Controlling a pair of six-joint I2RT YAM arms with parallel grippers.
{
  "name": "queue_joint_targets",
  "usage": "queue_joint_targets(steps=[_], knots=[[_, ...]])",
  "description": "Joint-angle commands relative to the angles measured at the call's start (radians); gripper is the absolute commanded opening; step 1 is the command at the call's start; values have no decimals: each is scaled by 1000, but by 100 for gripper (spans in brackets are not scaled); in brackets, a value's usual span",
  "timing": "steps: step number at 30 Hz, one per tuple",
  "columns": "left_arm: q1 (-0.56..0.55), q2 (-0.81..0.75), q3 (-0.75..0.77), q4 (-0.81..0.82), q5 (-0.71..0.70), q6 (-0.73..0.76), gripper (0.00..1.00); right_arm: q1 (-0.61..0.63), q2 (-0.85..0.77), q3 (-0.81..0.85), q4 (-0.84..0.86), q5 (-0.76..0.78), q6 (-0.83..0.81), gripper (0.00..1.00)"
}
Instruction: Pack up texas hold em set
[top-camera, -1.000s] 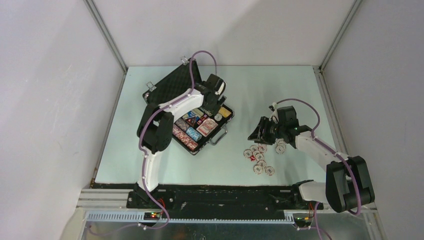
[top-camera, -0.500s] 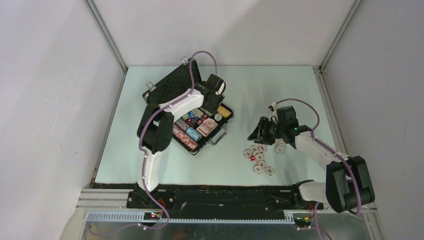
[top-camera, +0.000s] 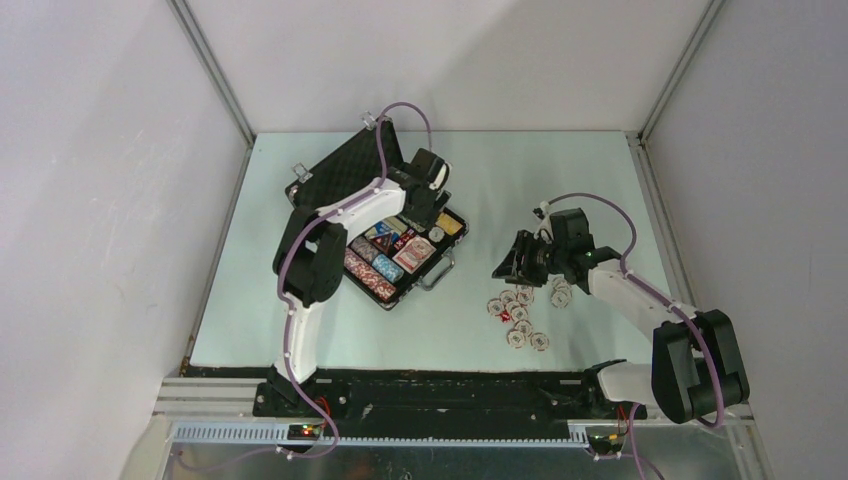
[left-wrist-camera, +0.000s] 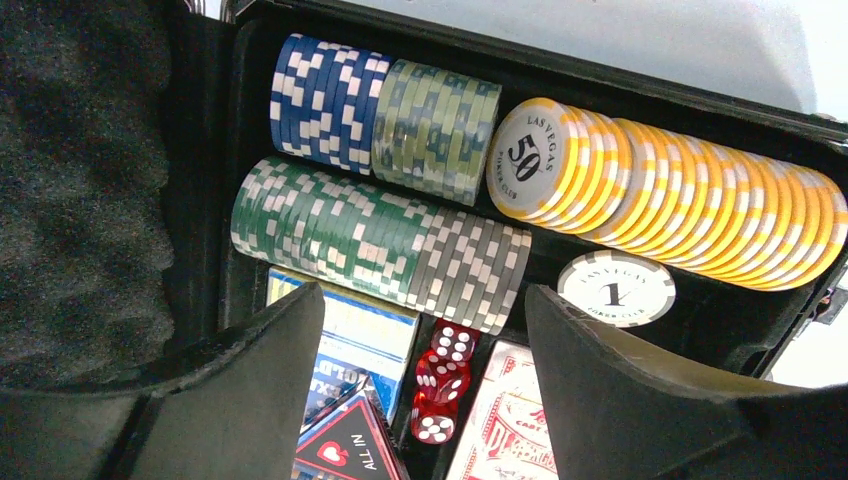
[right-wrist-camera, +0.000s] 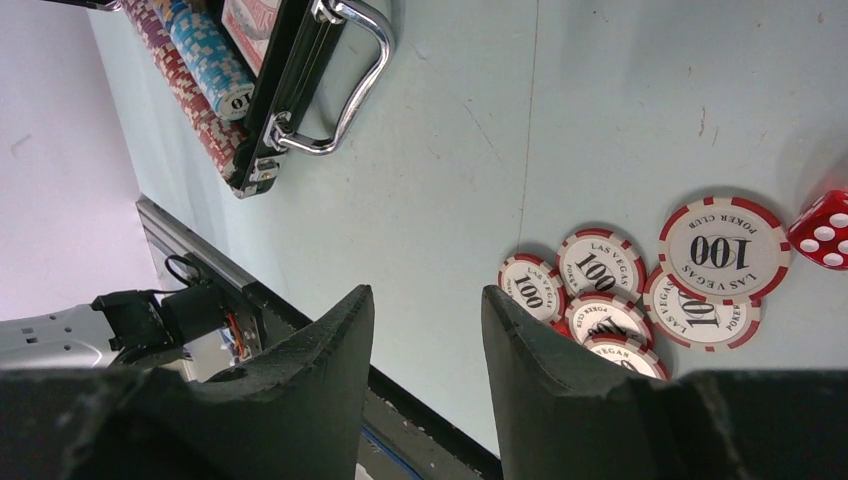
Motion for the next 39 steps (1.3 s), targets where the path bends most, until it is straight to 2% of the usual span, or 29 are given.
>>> queue_joint_targets(steps=[1, 9, 14, 21, 23, 31, 39], knots=[[-5, -52, -4, 12, 22, 15, 83, 6, 2, 39, 4, 13, -3, 47], [-27, -59, -1, 9, -15, 17, 90, 6, 1, 42, 0, 10, -5, 47], [-36, -67, -4, 6, -17, 15, 91, 5, -1, 45, -4, 10, -9, 48], [-71, -104, -23, 10, -21, -5, 89, 5, -6, 44, -8, 10, -7, 48], [-73, -110, -22, 1, -20, -18, 83, 5, -9, 43, -13, 13, -8, 48], [-94, -161, -73, 21, 58, -92, 74, 5, -23, 43, -22, 21, -9, 47], [-102, -153, -68, -5, 185, -116, 81, 6, -34, 43, -30, 20, -12, 47]])
